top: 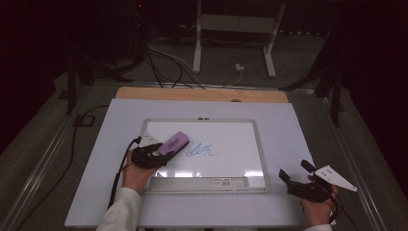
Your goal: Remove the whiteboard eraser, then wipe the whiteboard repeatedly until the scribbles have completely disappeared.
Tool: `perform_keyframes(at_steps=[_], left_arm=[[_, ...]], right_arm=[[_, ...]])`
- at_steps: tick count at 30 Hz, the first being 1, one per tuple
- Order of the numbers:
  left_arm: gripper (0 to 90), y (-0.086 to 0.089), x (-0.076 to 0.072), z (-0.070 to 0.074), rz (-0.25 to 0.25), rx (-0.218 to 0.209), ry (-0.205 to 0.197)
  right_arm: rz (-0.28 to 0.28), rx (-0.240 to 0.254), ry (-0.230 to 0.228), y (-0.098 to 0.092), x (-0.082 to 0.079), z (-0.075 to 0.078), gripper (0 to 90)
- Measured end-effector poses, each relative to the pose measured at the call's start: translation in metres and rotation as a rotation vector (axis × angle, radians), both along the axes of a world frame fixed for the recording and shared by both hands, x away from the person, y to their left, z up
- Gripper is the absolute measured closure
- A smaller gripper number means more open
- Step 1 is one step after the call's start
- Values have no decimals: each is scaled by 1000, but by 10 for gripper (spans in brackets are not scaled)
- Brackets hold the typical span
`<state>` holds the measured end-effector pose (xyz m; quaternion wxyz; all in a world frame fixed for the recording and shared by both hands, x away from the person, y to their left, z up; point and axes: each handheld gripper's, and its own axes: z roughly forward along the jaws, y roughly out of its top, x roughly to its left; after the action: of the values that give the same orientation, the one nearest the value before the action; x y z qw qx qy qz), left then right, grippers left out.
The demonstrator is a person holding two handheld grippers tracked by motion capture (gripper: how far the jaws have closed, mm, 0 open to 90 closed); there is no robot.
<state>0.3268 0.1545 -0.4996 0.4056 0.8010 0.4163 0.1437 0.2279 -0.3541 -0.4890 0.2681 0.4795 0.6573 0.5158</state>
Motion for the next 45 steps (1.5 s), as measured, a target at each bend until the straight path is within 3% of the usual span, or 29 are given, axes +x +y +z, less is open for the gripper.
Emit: perform_keyframes(at_steps=[3,6,7,8,13,21,26,32,45], left_arm=[[411,-4,-1,-6,-15,17,13],[397,-5,-2,-10,-22,6,9],[294,-6,-1,-10,-13,2,1],[258,-7,0,-9,-5,-1,-8],[205,-14,9,-4,11,-8,-9],[249,-29,21,-10,8,23,25],[407,-31,23,-12,2,38,47],[413,-32,23,-12,5,43,46],[417,-16,34,-10,107,64,74]], right_arm=[[0,0,-1,0,0,0,3],[0,2,0,0,0,0,3],[1,1,1,0,1,0,3],[1,0,0,0,1,0,3],[2,-3,1,1,1,-1,3],[-1,2,1,-1,1,0,3],[0,0,1,-1,1,0,3],[0,0,4,0,2,0,3],[2,1,7,-2,1,0,3]])
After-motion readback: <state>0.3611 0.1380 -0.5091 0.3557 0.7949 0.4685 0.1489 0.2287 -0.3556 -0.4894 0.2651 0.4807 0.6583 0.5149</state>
